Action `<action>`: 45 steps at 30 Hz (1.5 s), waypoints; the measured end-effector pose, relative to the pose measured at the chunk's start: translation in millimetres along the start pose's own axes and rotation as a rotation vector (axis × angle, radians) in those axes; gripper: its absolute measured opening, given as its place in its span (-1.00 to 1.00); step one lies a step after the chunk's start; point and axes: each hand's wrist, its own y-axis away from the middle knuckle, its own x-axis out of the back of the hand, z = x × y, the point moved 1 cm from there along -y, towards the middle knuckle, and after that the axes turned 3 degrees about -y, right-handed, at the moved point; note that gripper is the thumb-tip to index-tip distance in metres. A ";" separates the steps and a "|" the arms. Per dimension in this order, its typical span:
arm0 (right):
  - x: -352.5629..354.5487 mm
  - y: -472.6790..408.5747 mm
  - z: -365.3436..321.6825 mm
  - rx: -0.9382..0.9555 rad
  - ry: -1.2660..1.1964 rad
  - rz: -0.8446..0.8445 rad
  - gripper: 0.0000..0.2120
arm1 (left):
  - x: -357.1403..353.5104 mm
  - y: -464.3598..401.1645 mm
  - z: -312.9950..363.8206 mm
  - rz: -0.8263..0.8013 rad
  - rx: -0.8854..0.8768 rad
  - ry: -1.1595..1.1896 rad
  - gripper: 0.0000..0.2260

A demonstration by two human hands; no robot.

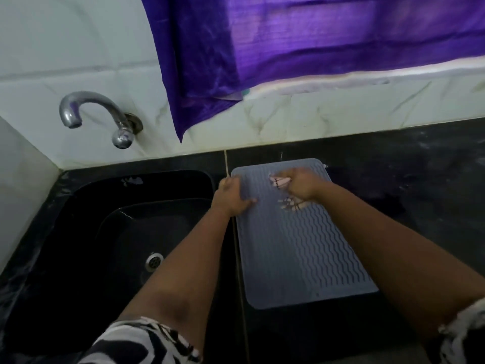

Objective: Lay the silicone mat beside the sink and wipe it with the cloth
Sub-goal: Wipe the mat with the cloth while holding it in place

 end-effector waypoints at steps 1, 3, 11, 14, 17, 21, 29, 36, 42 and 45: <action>-2.0 -20.5 -8.1 0.031 0.108 0.068 -0.65 | 3.6 -14.5 3.3 -0.115 -0.039 -0.079 0.08; -8.5 -61.0 -19.1 0.069 0.101 0.130 -0.58 | 9.3 -40.3 4.4 -0.302 -0.058 -0.221 0.38; -72.9 -168.9 1.5 -0.021 0.655 0.045 -0.48 | -5.7 -89.1 -27.9 -0.479 -0.035 -0.519 0.53; -81.9 -158.6 -1.3 -0.023 0.691 0.062 -0.48 | -3.0 -93.3 -22.2 -0.501 -0.020 -0.630 0.54; -83.0 -110.0 2.0 0.001 0.625 0.039 -0.62 | -2.5 -92.8 -16.2 -0.492 0.001 -0.687 0.50; -75.8 -48.1 1.6 -0.003 0.621 -0.197 -0.76 | 2.4 -86.9 -9.9 -0.478 0.023 -0.705 0.47; -25.9 -142.0 -45.8 -0.017 0.446 0.087 -0.64 | 14.1 -76.4 0.5 -0.539 0.059 -0.759 0.48; -94.2 -88.6 2.6 0.010 0.677 0.086 -0.55 | 7.1 -81.2 -9.7 -0.522 0.054 -0.682 0.54; -93.9 -1.9 3.8 -0.073 0.614 -0.181 -0.75 | 7.8 -83.4 -11.8 -0.537 0.056 -0.657 0.57; -41.5 -31.4 -23.2 -0.176 0.378 -0.193 -0.80 | 9.5 -89.4 -5.5 -0.561 0.093 -0.609 0.43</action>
